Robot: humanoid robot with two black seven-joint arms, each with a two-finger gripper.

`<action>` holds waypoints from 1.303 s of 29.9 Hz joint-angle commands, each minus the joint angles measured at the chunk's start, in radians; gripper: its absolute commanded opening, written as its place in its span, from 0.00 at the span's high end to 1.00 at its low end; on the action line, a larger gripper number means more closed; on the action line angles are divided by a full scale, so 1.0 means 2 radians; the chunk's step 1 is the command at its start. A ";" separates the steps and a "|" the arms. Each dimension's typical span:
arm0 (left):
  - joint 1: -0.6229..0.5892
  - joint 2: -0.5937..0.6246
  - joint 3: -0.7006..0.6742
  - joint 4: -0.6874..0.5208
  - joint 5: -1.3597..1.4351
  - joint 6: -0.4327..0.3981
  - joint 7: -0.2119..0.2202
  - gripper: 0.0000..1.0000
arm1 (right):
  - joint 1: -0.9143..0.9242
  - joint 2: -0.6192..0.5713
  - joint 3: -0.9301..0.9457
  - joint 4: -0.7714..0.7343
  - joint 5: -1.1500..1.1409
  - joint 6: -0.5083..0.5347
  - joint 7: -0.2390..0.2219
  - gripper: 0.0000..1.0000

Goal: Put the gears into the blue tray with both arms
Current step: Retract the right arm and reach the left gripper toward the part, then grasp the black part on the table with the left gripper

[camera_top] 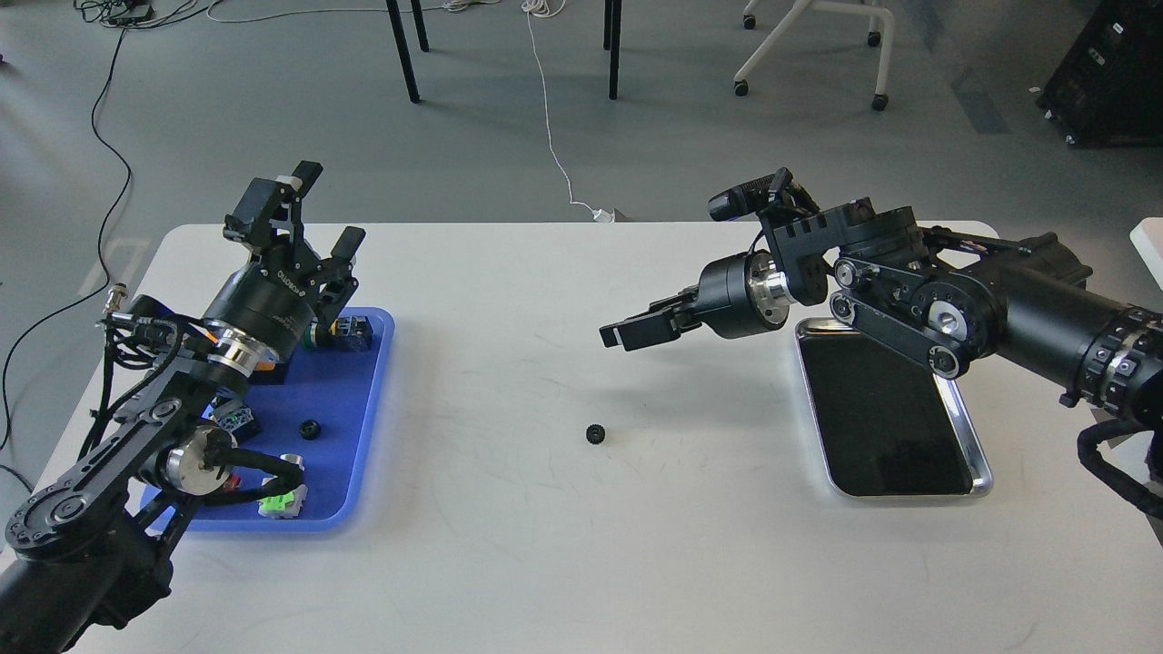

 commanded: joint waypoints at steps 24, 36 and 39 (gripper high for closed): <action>-0.136 0.060 0.223 -0.008 0.429 0.002 -0.051 0.02 | -0.263 -0.181 0.104 -0.019 0.834 0.000 0.000 0.03; -0.284 0.018 0.432 0.016 0.720 0.003 -0.051 0.05 | -0.292 -0.186 0.114 -0.016 0.834 0.000 0.000 0.03; -0.288 -0.004 0.448 0.050 0.720 0.007 -0.051 0.13 | -0.292 -0.186 0.114 -0.016 0.834 0.000 0.000 0.03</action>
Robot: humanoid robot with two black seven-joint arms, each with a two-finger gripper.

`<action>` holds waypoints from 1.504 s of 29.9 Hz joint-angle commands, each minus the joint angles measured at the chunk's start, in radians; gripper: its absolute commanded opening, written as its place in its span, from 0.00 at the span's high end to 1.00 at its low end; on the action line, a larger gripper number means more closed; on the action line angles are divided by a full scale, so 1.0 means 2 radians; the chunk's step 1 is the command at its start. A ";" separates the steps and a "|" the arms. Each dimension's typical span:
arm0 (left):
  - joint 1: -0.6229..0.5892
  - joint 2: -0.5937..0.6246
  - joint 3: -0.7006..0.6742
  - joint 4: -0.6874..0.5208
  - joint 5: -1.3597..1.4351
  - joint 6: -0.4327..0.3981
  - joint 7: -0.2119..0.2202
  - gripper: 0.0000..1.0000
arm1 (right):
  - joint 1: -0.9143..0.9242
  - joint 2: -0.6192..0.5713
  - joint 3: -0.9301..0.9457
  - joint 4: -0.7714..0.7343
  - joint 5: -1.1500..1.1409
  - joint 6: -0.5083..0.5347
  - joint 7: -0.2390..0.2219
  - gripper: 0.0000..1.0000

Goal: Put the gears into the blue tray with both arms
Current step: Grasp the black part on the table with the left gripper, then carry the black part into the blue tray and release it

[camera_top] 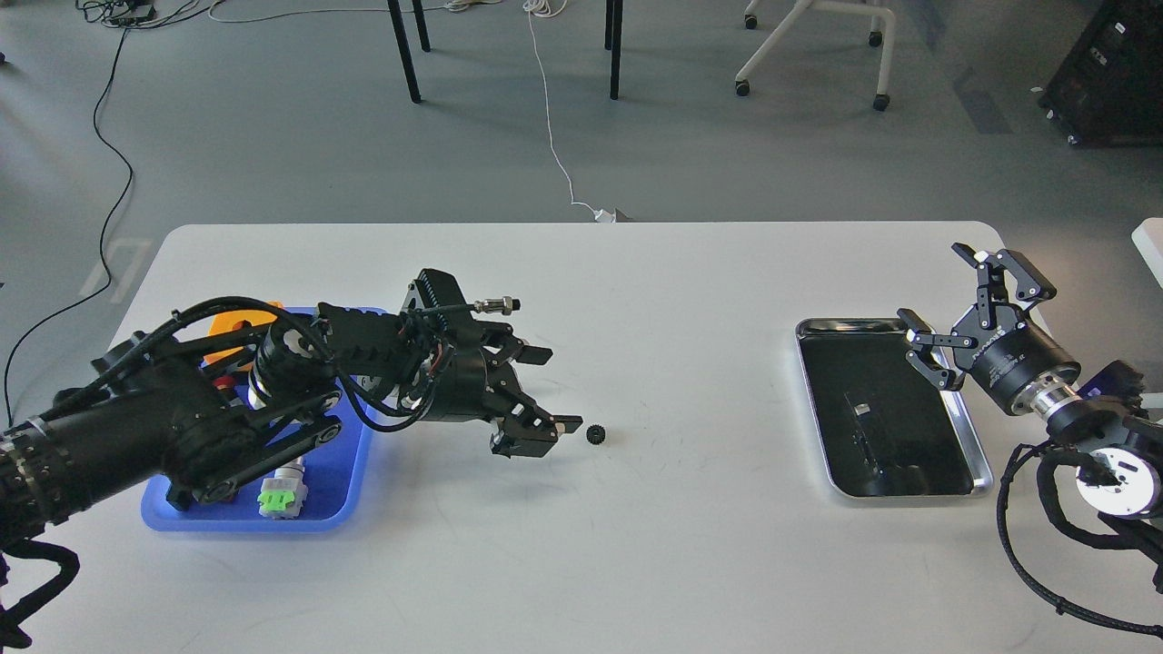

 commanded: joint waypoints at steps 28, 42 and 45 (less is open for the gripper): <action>-0.014 -0.113 0.069 0.121 0.003 0.009 0.000 0.34 | 0.000 -0.005 0.001 -0.003 0.000 0.000 0.000 0.03; -0.014 -0.112 0.069 0.135 0.003 0.011 0.000 0.91 | 0.000 -0.005 0.001 -0.002 0.000 0.000 0.000 0.03; -0.015 -0.113 0.069 0.135 0.003 0.012 0.000 0.91 | 0.000 -0.005 0.001 -0.002 0.000 0.000 0.000 0.03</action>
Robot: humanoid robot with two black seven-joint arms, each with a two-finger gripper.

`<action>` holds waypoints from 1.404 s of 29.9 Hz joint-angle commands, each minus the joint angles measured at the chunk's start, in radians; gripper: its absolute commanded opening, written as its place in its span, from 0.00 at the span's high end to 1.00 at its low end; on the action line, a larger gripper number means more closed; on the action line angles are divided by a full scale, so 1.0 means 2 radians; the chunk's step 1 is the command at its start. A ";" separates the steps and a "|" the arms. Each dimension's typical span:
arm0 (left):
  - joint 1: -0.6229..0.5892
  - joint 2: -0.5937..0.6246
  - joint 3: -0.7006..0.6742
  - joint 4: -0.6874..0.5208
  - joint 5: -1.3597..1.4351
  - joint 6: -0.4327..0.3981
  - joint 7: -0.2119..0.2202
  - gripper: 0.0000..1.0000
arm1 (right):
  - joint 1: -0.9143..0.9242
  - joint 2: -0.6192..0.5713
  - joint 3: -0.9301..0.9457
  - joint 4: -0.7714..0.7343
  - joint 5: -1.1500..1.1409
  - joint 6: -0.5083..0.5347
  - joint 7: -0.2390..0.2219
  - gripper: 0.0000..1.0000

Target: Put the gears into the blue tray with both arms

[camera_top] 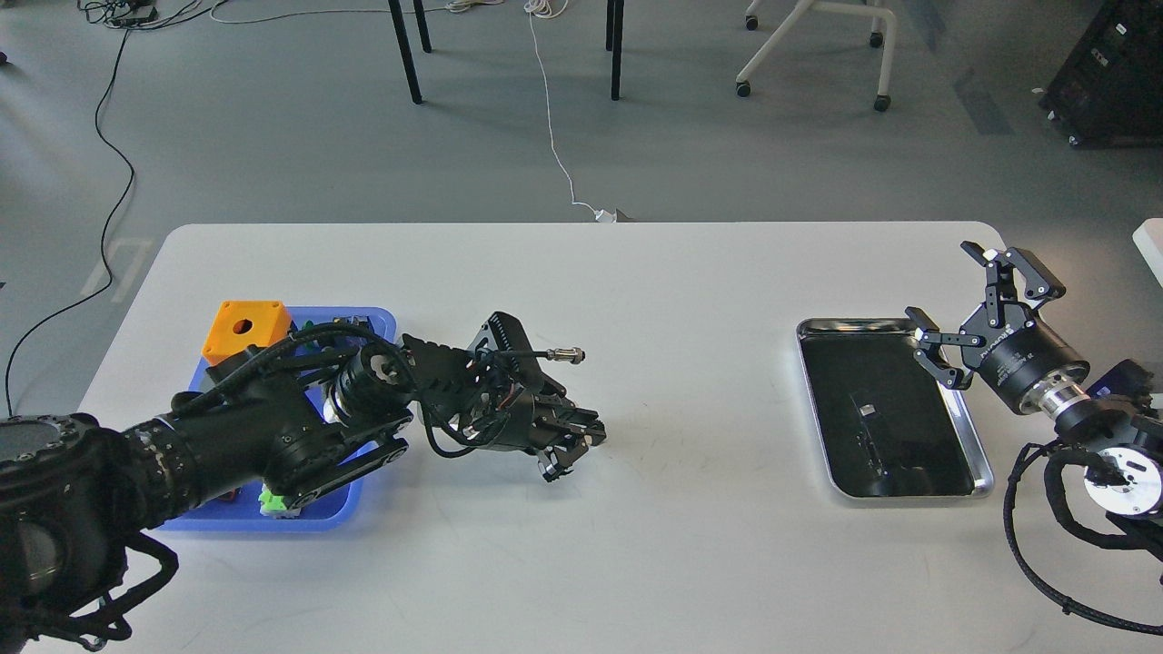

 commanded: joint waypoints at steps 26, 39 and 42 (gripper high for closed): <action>-0.029 0.281 0.000 -0.126 0.000 -0.005 0.000 0.90 | 0.000 0.001 0.003 0.003 0.000 0.000 0.000 0.03; 0.021 0.308 -0.006 -0.094 0.000 -0.004 0.000 0.88 | 0.001 0.001 0.003 0.003 0.000 0.000 0.000 0.03; 0.023 0.308 -0.007 -0.076 0.000 -0.002 0.000 0.87 | 0.000 0.001 0.003 0.003 0.000 0.000 0.000 0.03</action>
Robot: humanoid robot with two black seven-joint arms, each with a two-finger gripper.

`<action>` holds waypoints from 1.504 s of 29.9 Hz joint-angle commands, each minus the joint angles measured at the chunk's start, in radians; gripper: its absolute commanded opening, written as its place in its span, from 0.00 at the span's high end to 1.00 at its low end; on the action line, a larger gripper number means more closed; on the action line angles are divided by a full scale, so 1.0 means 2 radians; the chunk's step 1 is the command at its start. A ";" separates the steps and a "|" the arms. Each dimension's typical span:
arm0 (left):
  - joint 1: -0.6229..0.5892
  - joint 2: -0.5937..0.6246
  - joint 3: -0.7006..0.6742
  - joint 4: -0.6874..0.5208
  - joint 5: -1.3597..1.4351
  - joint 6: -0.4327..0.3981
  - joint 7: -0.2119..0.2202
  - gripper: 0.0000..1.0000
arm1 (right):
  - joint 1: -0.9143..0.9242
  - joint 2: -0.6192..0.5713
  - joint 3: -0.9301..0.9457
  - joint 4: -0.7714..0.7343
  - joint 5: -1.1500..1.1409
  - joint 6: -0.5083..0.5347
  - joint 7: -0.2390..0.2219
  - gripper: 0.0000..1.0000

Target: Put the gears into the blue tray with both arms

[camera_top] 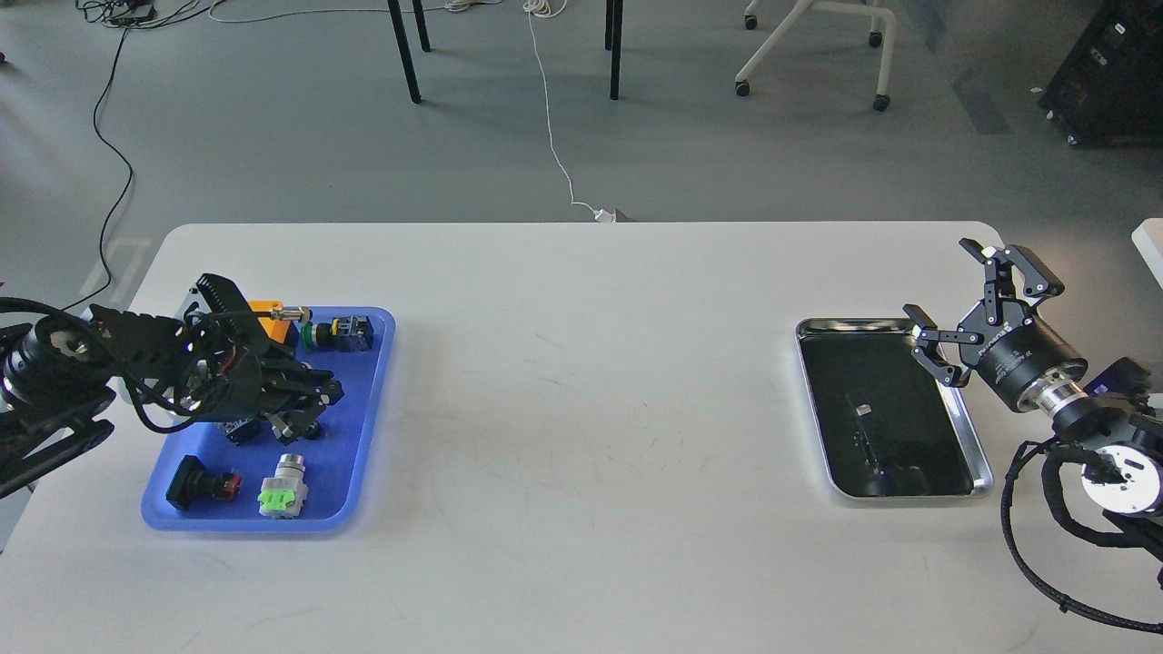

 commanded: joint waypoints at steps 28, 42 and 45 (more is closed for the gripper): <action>-0.009 0.008 -0.099 -0.070 -0.291 -0.034 0.000 0.04 | 0.010 0.005 -0.001 -0.001 -0.002 0.000 0.000 0.01; 0.184 -0.132 -0.361 -0.065 -0.706 0.036 0.000 0.02 | 0.047 0.011 -0.002 0.018 -0.008 0.000 0.000 0.01; 0.232 -0.174 -0.428 -0.059 -0.705 0.027 0.000 0.02 | 0.048 0.022 -0.002 0.018 -0.008 0.000 0.000 0.01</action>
